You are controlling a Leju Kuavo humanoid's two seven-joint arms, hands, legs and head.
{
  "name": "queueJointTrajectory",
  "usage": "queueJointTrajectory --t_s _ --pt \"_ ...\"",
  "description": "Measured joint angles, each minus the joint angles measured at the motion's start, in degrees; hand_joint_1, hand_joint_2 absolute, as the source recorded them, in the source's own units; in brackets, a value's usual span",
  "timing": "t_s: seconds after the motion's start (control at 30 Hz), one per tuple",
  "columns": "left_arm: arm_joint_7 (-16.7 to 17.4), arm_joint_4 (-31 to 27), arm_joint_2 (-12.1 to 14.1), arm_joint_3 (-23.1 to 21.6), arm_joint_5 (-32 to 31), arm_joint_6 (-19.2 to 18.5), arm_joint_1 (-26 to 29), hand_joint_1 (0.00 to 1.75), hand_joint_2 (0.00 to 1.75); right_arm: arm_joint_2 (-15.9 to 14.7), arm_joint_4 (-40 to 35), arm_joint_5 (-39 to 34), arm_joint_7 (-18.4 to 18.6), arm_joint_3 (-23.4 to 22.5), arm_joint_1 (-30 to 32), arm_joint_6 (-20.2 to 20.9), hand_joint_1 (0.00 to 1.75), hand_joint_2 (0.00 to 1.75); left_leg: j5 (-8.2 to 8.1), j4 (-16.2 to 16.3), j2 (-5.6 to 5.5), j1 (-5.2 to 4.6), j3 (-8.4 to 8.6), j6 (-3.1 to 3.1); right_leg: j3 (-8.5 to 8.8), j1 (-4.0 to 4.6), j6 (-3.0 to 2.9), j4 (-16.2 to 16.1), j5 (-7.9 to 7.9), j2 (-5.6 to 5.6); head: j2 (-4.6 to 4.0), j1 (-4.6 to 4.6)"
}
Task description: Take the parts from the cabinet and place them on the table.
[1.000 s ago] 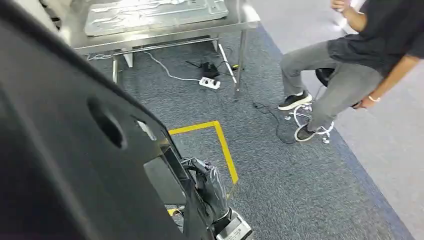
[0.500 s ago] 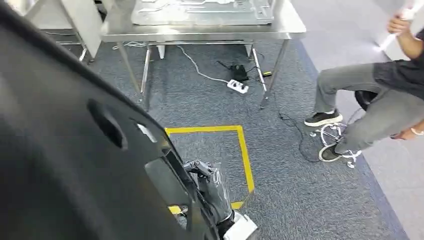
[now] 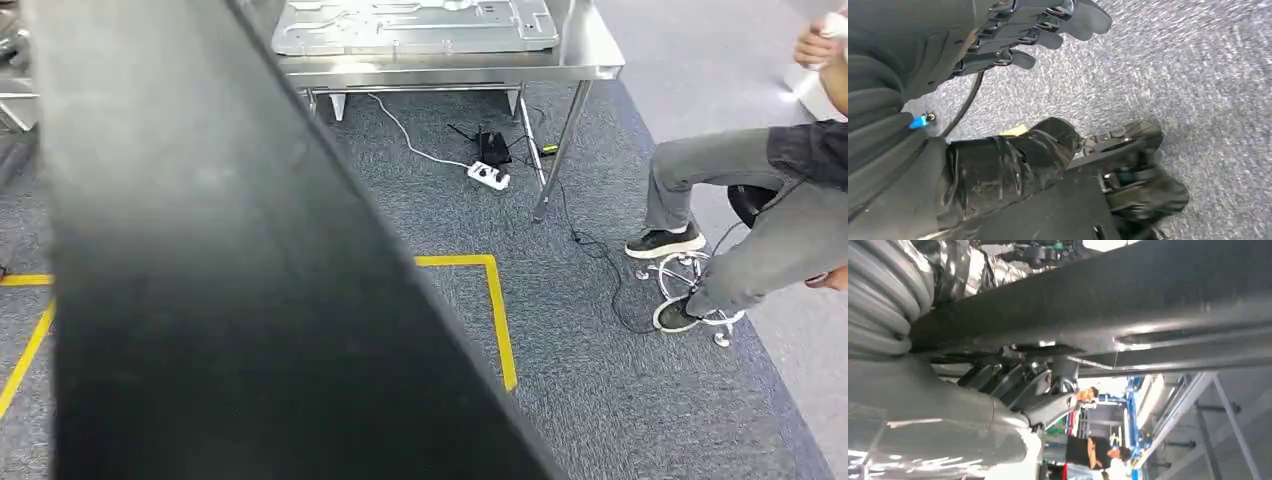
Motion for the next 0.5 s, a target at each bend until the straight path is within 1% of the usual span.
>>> queueJointTrajectory --t_s 0.03,0.07,0.1,0.13,0.17,0.2,0.23,0.27,0.3,0.33,0.37,0.4,0.43,0.47,0.5 --pt "0.04 0.0 0.0 0.0 0.0 0.0 0.1 0.0 1.75 0.0 0.0 0.0 0.0 0.0 0.0 0.0 1.75 1.75 0.73 0.24 0.1 0.07 -0.22 -0.13 0.05 -0.03 0.06 0.02 -0.05 -0.07 0.0 -0.02" --pt "0.07 0.0 0.0 0.0 0.0 0.0 0.1 0.0 1.75 0.0 0.0 0.0 -0.02 0.0 0.0 0.02 1.75 1.75 2.53 -2.2 0.21 0.17 0.87 -0.18 0.12 -0.06 0.19 0.04 -0.13 -0.1 0.0 0.0" --pt "0.07 0.0 0.02 0.0 -0.02 0.0 0.07 0.0 1.75 0.0 0.0 0.0 -0.02 0.0 -0.01 0.02 1.75 1.75 4.98 -6.58 0.34 0.22 3.16 -0.16 0.24 -0.11 0.35 0.12 -0.24 -0.1 0.0 0.0" --pt "0.07 0.0 0.02 0.0 0.0 0.02 0.0 0.0 1.75 0.0 0.0 0.0 -0.02 0.0 -0.01 0.04 1.75 1.75 7.56 -12.36 0.53 0.27 6.14 -0.07 0.37 -0.2 0.65 0.34 -0.45 -0.1 0.0 0.0" --pt "0.07 0.0 0.0 0.0 -0.02 0.0 -0.1 0.0 1.75 0.0 0.0 0.0 -0.02 0.0 -0.01 0.04 1.75 1.75 7.75 -16.63 1.16 0.24 8.0 0.04 0.34 -0.14 1.01 0.56 -0.69 -0.1 0.0 -0.02" --pt "0.07 0.0 -0.02 0.0 -0.02 0.0 -0.2 0.0 1.75 0.0 -0.02 0.0 0.0 -0.02 -0.02 0.04 1.75 1.75 7.52 -16.76 1.04 -0.29 8.35 0.41 0.09 0.25 1.34 0.83 -0.83 -0.09 0.0 -0.13" --pt "0.07 0.0 -0.02 0.0 -0.02 0.0 -0.18 0.0 1.75 0.0 -0.02 0.0 0.0 -0.02 -0.02 0.13 1.75 1.75 7.57 -16.57 0.74 -0.26 8.15 0.95 0.05 0.21 1.61 0.65 -0.75 -0.08 0.0 0.11" --pt "0.07 0.0 0.0 0.0 0.0 0.02 -0.05 0.0 1.75 -0.02 -0.04 0.0 0.0 -0.02 -0.03 0.13 1.75 1.75 7.54 -16.57 0.67 -0.32 8.07 1.1 0.14 0.31 1.78 0.57 -0.74 -0.08 0.0 0.04" --pt "0.07 0.0 0.0 0.0 0.0 0.04 -0.01 0.0 1.75 -0.02 -0.04 0.0 0.0 -0.02 -0.04 0.13 1.75 1.75 7.52 -16.57 0.53 -0.33 8.05 1.5 0.31 0.21 2.18 0.32 -0.68 -0.12 0.0 0.07" --pt "0.07 0.0 0.0 0.0 -0.02 0.04 -0.07 0.0 1.75 -0.02 -0.09 0.0 0.0 -0.02 -0.06 0.13 1.75 1.75 7.8 -17.14 0.47 -0.15 8.4 1.99 0.4 0.2 2.67 0.33 -0.92 -0.16 0.0 -0.02" --pt "0.07 0.0 -0.09 0.0 -0.02 0.04 -0.12 0.0 1.75 -0.09 -0.11 0.0 -0.02 -0.04 -0.05 0.11 1.75 1.75 7.93 -17.42 0.47 -0.03 8.65 2.32 0.13 -0.05 2.83 1.3 -1.71 -0.03 0.0 0.15" --pt "0.07 0.0 -0.09 0.0 -0.02 0.04 -0.22 0.0 1.75 -0.13 -0.13 0.0 -0.02 -0.07 -0.06 0.11 1.75 1.75 7.94 -17.51 0.45 -0.02 8.7 2.77 -1.08 -0.03 2.86 3.91 -3.48 -0.02 0.0 0.24" --pt "0.07 0.0 -0.11 0.0 -0.02 0.04 -0.24 0.0 1.75 -0.15 -0.13 0.0 0.0 -0.06 -0.05 0.11 1.75 1.75 7.9 -17.51 0.42 -0.09 8.66 2.99 -3.26 0.01 2.92 8.41 -5.77 0.07 0.0 0.48" --pt "0.07 0.0 -0.11 0.0 -0.02 0.04 -0.15 0.0 1.75 -0.24 -0.13 0.0 0.0 -0.07 0.04 0.11 1.75 1.75 7.85 -17.5 0.41 -0.23 8.66 3.07 -5.67 0.01 3.02 13.26 -7.79 0.07 0.0 0.5" --pt "0.07 0.0 -0.11 -0.02 -0.02 0.04 -0.07 0.0 1.75 -0.33 -0.13 0.0 -0.02 -0.06 0.09 0.11 1.75 1.75 7.8 -17.48 0.38 -0.37 8.66 3.16 -7.76 0.01 3.06 17.21 -8.93 0.08 0.0 0.46"
